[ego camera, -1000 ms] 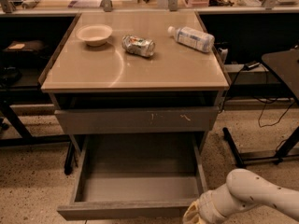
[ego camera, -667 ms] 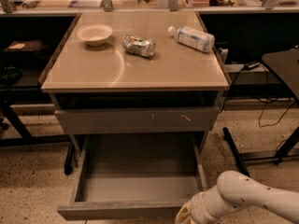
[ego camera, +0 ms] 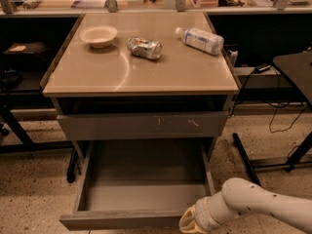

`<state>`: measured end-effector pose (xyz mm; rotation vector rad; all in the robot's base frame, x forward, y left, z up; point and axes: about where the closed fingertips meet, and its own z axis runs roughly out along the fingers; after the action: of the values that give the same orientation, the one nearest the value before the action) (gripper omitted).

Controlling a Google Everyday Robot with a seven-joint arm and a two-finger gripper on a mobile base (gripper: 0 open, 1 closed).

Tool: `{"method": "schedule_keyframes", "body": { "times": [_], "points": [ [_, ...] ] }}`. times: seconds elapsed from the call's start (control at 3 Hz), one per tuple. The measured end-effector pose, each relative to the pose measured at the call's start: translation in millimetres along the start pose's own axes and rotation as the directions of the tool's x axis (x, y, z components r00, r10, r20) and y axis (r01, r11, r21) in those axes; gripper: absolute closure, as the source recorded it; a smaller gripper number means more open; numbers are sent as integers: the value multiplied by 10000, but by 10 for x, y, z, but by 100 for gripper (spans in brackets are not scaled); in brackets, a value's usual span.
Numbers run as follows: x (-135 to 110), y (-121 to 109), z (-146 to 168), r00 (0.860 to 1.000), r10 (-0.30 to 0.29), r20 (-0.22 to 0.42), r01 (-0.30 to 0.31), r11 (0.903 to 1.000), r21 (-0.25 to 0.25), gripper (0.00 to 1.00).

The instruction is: Close middle drawer

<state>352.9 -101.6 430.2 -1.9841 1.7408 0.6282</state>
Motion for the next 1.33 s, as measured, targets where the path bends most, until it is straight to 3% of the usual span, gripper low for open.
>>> {"method": "schedule_keyframes", "body": {
  "times": [1.0,1.33],
  "points": [
    [0,0,0,10000,0,1,0,10000,-1,12],
    [35,-104,42,9989,88,453,-94,9999,121,0]
  ]
}}
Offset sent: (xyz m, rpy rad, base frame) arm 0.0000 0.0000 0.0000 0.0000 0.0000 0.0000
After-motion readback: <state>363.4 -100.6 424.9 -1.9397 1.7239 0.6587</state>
